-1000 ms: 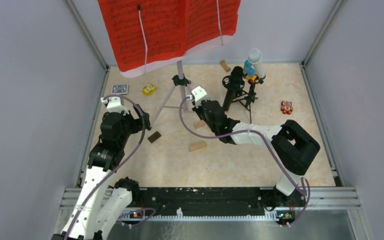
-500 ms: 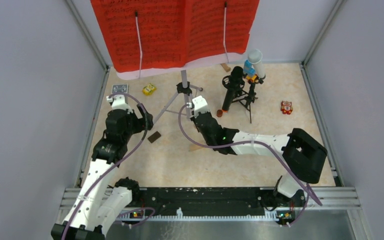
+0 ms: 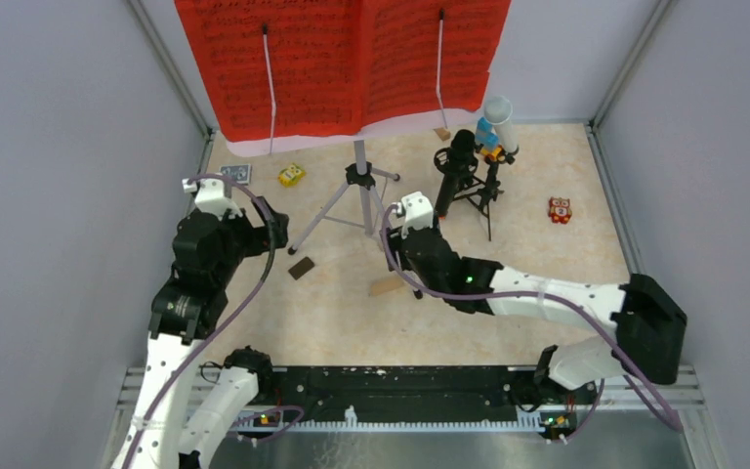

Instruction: Pack up the instrument practice props

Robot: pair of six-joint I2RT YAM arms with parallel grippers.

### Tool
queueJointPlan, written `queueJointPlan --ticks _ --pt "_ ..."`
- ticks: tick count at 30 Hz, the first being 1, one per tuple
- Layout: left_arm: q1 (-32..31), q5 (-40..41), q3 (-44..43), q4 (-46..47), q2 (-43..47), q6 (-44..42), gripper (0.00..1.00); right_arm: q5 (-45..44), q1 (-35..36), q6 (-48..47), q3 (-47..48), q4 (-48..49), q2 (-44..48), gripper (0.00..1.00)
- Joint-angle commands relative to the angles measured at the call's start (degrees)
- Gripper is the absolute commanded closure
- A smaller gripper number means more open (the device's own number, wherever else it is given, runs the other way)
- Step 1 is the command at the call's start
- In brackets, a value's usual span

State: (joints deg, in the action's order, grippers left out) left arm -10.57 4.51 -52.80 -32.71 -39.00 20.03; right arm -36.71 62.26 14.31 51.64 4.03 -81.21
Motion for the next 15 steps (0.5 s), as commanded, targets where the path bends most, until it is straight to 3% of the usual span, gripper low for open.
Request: queueJointPlan --ticks 1,8,9,15 --pt "0.0 -10.2 -7.6 -6.0 1.8 -5.4 0.01 3.0 0.5 2.7 -0.6 -8.1 10.9 0.32" --pt "0.0 -24.5 -17.6 -13.3 2.7 -9.7 0.01 14.4 0.4 11.1 3.2 -31.6 17.1 0.27" --pt "0.1 -26.7 -20.1 -14.0 2.2 -10.2 0.01 16.4 0.5 12.3 3.6 -34.5 17.5 0.19" --pt "-0.2 -39.6 -33.0 -10.7 -1.8 -9.7 0.01 21.4 0.4 19.8 3.2 -42.8 20.7 0.14"
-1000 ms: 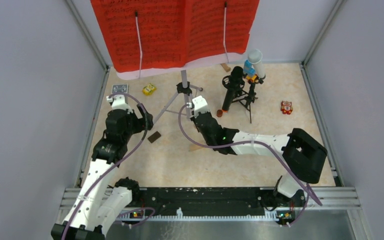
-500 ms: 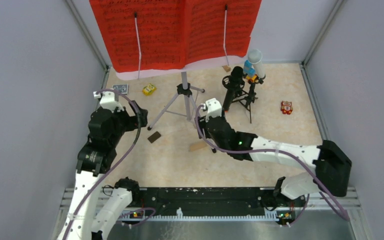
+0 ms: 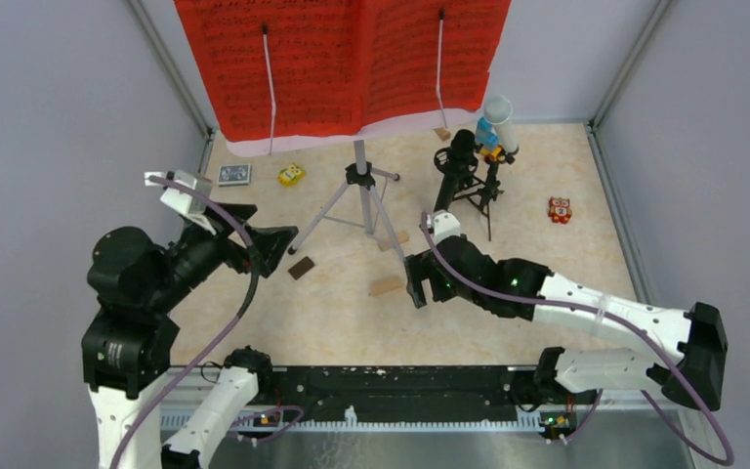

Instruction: Pack up the instrument practice props

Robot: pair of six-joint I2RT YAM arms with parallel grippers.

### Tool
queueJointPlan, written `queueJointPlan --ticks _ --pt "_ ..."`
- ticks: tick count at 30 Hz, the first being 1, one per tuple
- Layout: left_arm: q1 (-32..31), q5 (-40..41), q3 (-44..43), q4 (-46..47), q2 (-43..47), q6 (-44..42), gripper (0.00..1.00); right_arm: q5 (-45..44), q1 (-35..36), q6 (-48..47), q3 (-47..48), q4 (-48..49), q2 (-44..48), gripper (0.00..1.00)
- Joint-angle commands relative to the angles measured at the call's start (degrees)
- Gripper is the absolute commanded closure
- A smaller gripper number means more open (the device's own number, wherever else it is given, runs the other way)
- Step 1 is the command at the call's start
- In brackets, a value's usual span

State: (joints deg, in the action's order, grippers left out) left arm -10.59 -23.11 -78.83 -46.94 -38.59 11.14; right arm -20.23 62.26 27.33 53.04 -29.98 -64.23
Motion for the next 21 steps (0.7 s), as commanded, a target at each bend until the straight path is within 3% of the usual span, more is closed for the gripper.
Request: queueJointPlan --ticks 1,7,14,18,21 --pt "-0.2 -13.4 -8.1 5.1 -3.1 -0.2 0.01 4.4 0.4 7.9 1.8 -9.7 4.6 0.14" --pt "-4.6 -16.1 -22.4 7.3 -14.1 -0.2 0.01 2.0 0.4 11.3 2.2 -13.3 12.0 0.12" --pt "-21.3 -6.5 -43.8 3.7 -28.7 -5.9 0.01 0.9 0.4 9.0 2.6 -15.7 20.4 0.11" --pt "-29.2 -1.4 -47.6 5.3 -34.0 -9.3 0.01 0.2 0.4 7.3 1.5 -15.6 25.0 0.11" --pt "-30.1 -0.2 -40.9 15.8 -32.6 -13.5 0.01 1.2 0.4 6.1 0.6 -14.8 27.5 0.11"
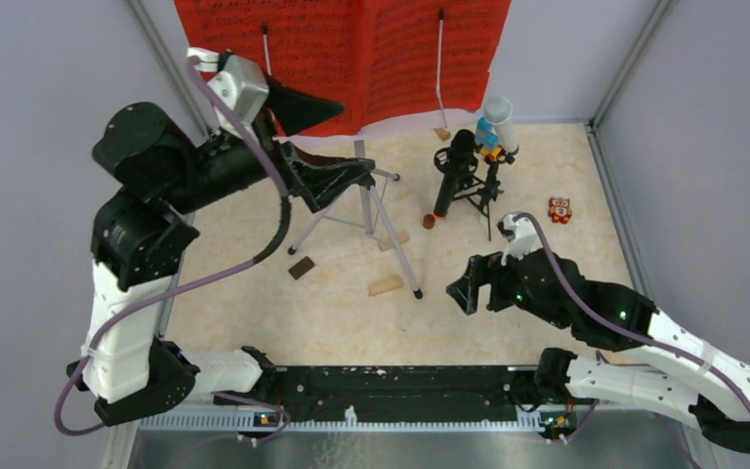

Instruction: Pack up the instrument practice props

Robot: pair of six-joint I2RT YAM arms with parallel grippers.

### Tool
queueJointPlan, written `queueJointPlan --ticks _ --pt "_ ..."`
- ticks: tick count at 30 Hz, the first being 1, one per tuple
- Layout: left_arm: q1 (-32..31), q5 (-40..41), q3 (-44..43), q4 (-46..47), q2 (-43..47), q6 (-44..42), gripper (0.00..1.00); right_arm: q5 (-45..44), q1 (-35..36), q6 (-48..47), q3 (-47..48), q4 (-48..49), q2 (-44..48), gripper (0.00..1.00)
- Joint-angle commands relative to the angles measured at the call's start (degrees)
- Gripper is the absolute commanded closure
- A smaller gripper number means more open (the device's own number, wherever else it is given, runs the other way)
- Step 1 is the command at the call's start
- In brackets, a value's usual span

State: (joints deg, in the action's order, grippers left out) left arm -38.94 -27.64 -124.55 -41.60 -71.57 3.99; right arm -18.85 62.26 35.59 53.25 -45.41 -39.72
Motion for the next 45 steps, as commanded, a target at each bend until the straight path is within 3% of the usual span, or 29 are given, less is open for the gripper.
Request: queueJointPlan --ticks 1,4,7,12,31,40,45 --pt "-1.8 4.1 8.6 15.9 1.9 -8.6 0.01 0.2 0.4 -2.3 -0.1 0.9 3.8 0.11" --pt "-1.8 5.7 19.0 30.0 6.1 -14.7 0.01 0.9 0.4 -2.3 -1.1 1.1 4.6 0.11" --pt "-1.8 6.2 19.1 36.1 5.4 -17.8 0.02 1.2 0.4 -2.1 -1.8 1.0 4.2 0.11" --pt "-1.8 3.5 14.3 38.6 1.3 -21.0 0.02 1.7 0.4 -2.5 -1.8 1.3 2.9 0.11" --pt "-1.8 10.6 16.4 50.1 -5.4 -23.3 0.02 2.8 0.5 -2.0 -3.2 1.5 2.4 0.12" --pt "-1.8 11.2 17.1 47.8 -6.2 -19.5 0.02 3.9 0.4 -2.3 -3.4 1.4 2.8 0.13" --pt "-1.8 10.8 17.9 45.5 -6.6 -18.1 0.10 4.1 0.4 -4.6 -0.6 2.9 2.7 0.14"
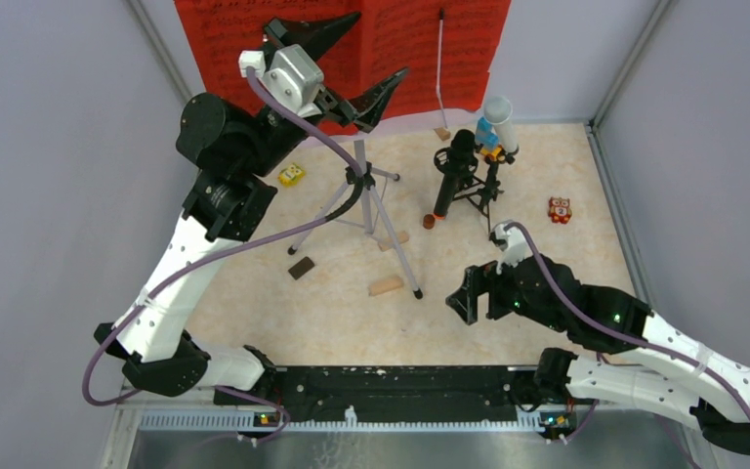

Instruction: Pack up the instrument practice props

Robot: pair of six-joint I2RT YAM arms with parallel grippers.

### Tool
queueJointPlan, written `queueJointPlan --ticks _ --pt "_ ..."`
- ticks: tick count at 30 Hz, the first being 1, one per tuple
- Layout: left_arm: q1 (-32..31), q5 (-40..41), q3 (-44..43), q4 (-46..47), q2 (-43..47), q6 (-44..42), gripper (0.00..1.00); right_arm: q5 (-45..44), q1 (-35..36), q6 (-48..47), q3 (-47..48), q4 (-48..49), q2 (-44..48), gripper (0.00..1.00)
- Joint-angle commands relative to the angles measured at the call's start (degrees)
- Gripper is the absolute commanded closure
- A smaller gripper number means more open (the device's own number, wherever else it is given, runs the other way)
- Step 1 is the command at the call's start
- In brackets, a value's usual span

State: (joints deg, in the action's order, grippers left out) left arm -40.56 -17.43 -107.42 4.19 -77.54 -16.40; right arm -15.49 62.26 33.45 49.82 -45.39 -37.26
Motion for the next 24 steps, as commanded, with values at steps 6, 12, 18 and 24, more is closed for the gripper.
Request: queueJointPlan --ticks 6,12,18,24 --pt "-0.2 -1.5 0.6 -1.0 -1.8 3.6 0.20 -1.3 0.5 -7.0 9.7 4.3 -1.1 0.15" --pt "-0.2 -1.9 -0.4 -3.4 -3.4 4.0 0.33 -2.4 0.5 -13.7 17.9 8.6 -4.7 0.17" --pt "-0.2 -1.2 -0.2 -3.6 -3.5 3.7 0.40 -5.3 0.4 -23.1 26.4 18.6 -8.4 0.22" --pt "-0.2 0.4 -0.4 -3.1 -3.9 4.7 0.54 -17.5 0.4 -24.5 41.2 21.4 -17.7 0.27"
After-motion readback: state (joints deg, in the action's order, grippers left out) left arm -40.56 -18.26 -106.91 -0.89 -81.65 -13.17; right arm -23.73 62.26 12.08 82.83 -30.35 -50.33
